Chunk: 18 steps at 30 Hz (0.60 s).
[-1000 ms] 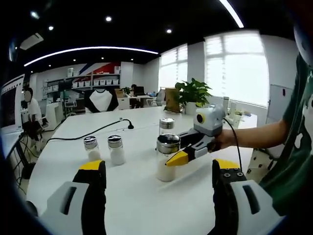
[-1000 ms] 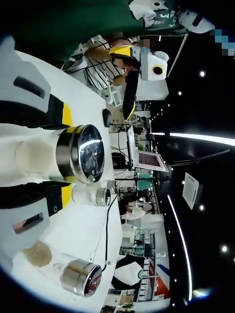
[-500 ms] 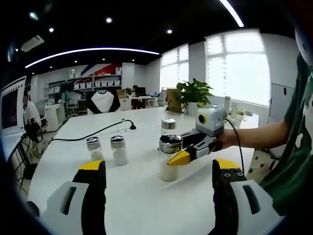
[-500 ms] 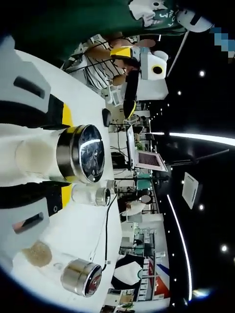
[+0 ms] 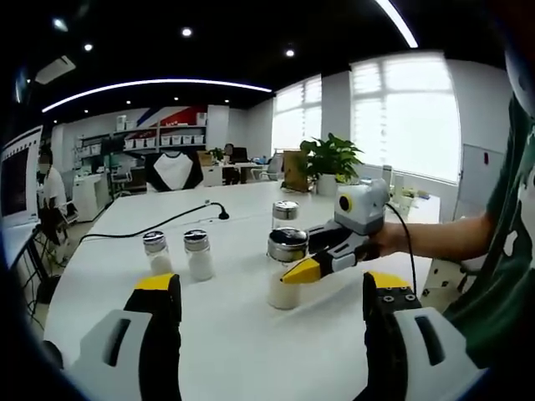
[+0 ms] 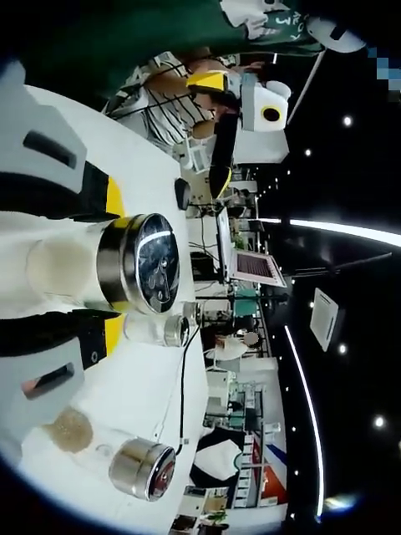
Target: Rotate the seasoning bottle until the label or dispensing opening points toward the visible target arrow and the bottle remains upright within the marked orientation range
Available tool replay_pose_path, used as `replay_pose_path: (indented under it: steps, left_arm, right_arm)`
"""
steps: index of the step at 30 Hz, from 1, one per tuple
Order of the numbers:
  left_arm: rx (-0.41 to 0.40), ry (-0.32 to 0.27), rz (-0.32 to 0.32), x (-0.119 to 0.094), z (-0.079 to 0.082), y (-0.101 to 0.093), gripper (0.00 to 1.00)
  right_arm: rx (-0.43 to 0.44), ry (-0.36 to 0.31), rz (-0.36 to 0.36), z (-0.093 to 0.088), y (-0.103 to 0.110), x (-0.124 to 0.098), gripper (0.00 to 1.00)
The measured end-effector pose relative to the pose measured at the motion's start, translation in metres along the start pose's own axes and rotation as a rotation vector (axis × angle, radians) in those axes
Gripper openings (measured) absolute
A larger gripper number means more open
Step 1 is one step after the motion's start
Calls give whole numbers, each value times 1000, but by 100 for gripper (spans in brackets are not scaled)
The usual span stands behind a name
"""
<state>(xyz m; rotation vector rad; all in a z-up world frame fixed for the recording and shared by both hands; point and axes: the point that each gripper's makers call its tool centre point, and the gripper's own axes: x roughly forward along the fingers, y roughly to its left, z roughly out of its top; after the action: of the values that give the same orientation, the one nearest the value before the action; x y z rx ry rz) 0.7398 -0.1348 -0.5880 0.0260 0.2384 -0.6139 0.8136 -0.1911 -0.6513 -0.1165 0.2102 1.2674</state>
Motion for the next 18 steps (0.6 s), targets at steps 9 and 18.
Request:
replay_pose_path:
  steps: [9, 18]
  left_arm:
    - [9, -18, 26, -4, 5, 3, 93]
    - [-1, -5, 23, -3, 2, 2, 93]
  right_arm:
    - [30, -1, -42, -1, 0, 0, 40]
    - [66, 10, -139, -2, -1, 0, 40]
